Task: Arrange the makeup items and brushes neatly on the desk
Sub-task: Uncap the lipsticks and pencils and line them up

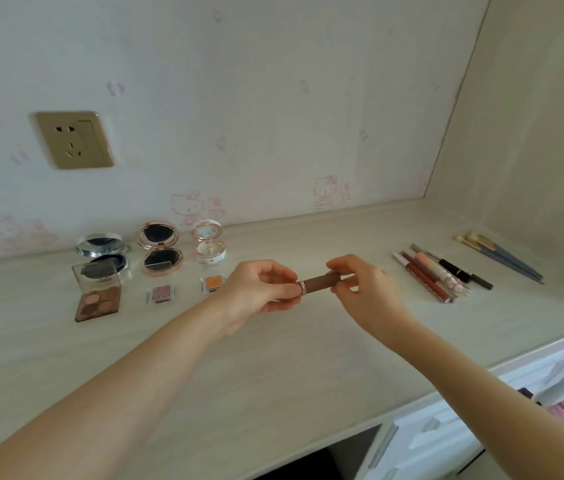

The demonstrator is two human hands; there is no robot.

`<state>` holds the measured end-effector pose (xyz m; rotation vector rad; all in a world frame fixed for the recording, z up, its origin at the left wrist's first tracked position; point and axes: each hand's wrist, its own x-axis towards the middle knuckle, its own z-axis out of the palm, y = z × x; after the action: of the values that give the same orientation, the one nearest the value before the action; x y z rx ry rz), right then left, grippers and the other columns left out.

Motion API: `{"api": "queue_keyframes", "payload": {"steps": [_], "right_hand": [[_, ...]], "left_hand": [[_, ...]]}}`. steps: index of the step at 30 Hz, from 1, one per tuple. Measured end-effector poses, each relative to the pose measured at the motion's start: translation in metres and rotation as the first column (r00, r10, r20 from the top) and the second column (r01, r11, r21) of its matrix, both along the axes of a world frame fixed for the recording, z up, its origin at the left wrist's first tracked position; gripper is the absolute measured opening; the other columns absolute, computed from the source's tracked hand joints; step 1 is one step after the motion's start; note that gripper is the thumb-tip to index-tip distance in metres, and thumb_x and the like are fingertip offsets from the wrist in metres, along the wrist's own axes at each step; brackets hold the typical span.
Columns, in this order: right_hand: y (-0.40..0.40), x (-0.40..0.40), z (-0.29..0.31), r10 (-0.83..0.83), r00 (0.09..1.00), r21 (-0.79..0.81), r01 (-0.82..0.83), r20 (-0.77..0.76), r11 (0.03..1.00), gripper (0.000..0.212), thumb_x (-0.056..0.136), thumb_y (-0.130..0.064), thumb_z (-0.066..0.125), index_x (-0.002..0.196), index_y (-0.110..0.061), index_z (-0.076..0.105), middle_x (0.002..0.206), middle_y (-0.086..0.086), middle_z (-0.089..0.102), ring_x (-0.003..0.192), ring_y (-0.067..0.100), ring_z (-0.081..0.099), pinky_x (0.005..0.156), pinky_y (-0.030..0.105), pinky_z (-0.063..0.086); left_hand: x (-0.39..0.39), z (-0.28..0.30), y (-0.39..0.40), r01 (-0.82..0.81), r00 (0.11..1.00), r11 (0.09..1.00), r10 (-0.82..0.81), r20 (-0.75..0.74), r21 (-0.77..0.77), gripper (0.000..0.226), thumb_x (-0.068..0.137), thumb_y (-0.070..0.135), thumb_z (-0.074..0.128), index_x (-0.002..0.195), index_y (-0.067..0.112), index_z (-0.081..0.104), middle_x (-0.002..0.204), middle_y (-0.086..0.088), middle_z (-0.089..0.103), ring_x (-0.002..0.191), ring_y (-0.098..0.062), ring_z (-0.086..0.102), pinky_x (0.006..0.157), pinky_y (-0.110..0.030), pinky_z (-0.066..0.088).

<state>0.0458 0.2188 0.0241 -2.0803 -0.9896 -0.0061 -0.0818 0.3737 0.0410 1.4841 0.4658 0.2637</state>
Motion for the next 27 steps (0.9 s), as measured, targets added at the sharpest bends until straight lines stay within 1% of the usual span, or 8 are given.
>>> {"api": "queue_keyframes", "payload": {"steps": [4,8,13,16,19,21,23,27], "right_hand": [[0.022,-0.024,0.002,0.092,0.995,-0.012,-0.092,-0.032,0.996,0.03,0.089,-0.01,0.051,0.112,-0.028,0.06,0.101,-0.016,0.064,0.085,-0.009,0.057,0.065,-0.002,0.04],[0.043,-0.049,0.002,0.186,0.981,-0.017,-0.187,-0.055,0.982,0.029,0.09,-0.01,0.05,0.112,-0.027,0.061,0.102,-0.015,0.064,0.086,-0.006,0.058,0.066,-0.002,0.04],[0.065,-0.075,0.0,0.347,0.938,-0.088,-0.346,-0.003,0.934,0.031,0.092,-0.012,0.05,0.116,-0.026,0.063,0.107,-0.016,0.065,0.091,-0.004,0.059,0.079,0.003,0.043],[0.074,-0.089,-0.003,0.473,0.878,-0.194,-0.454,0.067,0.87,0.034,0.093,-0.016,0.049,0.123,-0.025,0.061,0.118,-0.013,0.063,0.103,-0.004,0.053,0.087,0.008,0.04],[0.081,-0.102,-0.006,0.542,0.834,-0.222,-0.512,0.106,0.83,0.033,0.092,-0.017,0.051,0.124,-0.024,0.06,0.117,-0.012,0.061,0.099,-0.006,0.05,0.084,0.003,0.035],[0.085,-0.111,-0.008,0.563,0.821,-0.208,-0.537,0.094,0.818,0.031,0.092,-0.018,0.053,0.121,-0.022,0.061,0.113,-0.01,0.062,0.096,-0.005,0.051,0.082,0.004,0.037],[0.088,-0.119,-0.013,0.547,0.837,-0.151,-0.537,0.031,0.83,0.029,0.093,-0.02,0.054,0.121,-0.022,0.061,0.11,-0.01,0.062,0.096,-0.002,0.053,0.081,0.007,0.04],[0.095,-0.129,-0.021,0.469,0.878,-0.064,-0.476,-0.093,0.877,0.022,0.093,-0.024,0.056,0.114,-0.026,0.063,0.1,-0.01,0.066,0.089,0.003,0.058,0.07,0.007,0.039]], "left_hand": [[-0.034,-0.002,0.01,0.034,0.992,0.998,-0.041,-0.12,-0.055,0.026,0.078,0.001,0.074,0.103,0.0,0.065,0.095,-0.017,0.072,0.08,-0.023,0.071,0.073,-0.03,0.058],[-0.065,-0.002,0.018,0.054,0.983,0.998,-0.058,-0.175,-0.027,0.023,0.084,0.009,0.07,0.105,0.002,0.066,0.096,-0.015,0.073,0.071,-0.016,0.066,0.069,-0.026,0.056],[-0.098,-0.008,0.027,-0.012,0.973,0.996,0.032,-0.227,0.09,0.016,0.085,0.014,0.068,0.099,0.005,0.069,0.075,-0.003,0.072,0.062,-0.013,0.061,0.065,-0.025,0.054],[-0.117,-0.013,0.031,-0.021,0.965,0.968,0.085,-0.249,0.25,0.012,0.085,0.017,0.066,0.095,0.011,0.068,0.079,-0.004,0.073,0.061,-0.011,0.061,0.063,-0.025,0.054],[-0.132,-0.019,0.036,-0.049,0.948,0.863,0.199,-0.248,0.504,0.008,0.084,0.024,0.067,0.091,0.026,0.068,0.078,0.0,0.071,0.067,-0.01,0.064,0.065,-0.027,0.051],[-0.139,-0.024,0.038,-0.099,0.942,0.775,0.276,-0.193,0.624,0.011,0.082,0.024,0.069,0.087,0.034,0.067,0.08,0.011,0.069,0.076,-0.002,0.063,0.066,-0.016,0.047],[-0.146,-0.026,0.039,-0.157,0.935,0.71,0.33,-0.127,0.687,0.017,0.081,0.021,0.069,0.085,0.037,0.066,0.083,0.017,0.068,0.079,0.004,0.061,0.065,-0.007,0.043],[-0.154,-0.029,0.039,-0.269,0.919,0.521,0.389,0.055,0.81,0.022,0.078,0.015,0.07,0.09,0.033,0.067,0.081,0.018,0.065,0.08,0.002,0.058,0.067,-0.01,0.042]]}}
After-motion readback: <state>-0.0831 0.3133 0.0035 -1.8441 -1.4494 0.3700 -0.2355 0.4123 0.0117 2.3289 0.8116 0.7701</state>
